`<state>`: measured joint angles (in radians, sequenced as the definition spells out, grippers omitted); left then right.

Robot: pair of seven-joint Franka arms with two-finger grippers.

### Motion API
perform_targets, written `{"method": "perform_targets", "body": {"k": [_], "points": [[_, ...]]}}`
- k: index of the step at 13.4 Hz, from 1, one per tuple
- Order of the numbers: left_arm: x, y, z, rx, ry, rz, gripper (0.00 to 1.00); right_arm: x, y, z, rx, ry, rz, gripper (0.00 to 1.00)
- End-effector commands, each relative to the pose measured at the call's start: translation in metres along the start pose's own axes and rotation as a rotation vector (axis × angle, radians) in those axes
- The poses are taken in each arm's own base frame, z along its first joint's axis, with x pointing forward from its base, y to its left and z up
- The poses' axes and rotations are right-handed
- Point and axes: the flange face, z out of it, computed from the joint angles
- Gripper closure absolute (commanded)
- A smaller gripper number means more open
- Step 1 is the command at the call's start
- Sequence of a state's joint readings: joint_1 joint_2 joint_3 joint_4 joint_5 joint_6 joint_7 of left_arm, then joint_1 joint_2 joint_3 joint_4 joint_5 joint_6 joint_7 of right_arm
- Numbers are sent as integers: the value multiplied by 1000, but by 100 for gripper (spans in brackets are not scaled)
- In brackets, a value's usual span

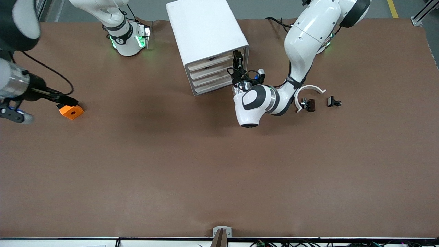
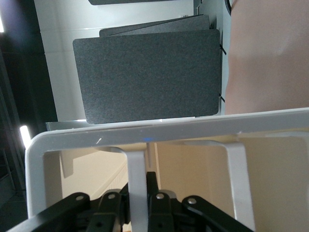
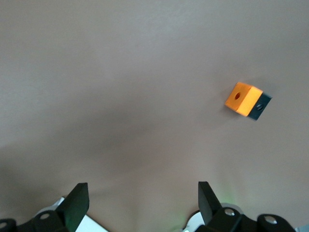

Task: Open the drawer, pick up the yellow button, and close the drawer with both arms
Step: 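Pull the drawer open with the left gripper while the right gripper approaches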

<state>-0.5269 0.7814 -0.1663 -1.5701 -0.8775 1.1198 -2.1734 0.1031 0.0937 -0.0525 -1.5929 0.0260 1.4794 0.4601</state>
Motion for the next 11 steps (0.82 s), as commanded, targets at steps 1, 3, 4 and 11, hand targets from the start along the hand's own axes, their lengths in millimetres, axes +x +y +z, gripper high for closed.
{"method": "perform_targets", "body": {"k": [1, 3, 4, 11], "points": [[3, -5, -4, 21, -15, 11, 99, -17, -34, -4, 3, 16, 74, 0], [16, -5, -26, 6, -57, 8, 98, -35, -62, -4, -2, 22, 115, 0], [24, -5, -37, 2, -85, 8, 98, -46, -79, -3, 8, 20, 141, 0], [87, -14, -152, -84, -321, 64, 93, -119, -188, 13, 46, 74, 292, 0]]}}
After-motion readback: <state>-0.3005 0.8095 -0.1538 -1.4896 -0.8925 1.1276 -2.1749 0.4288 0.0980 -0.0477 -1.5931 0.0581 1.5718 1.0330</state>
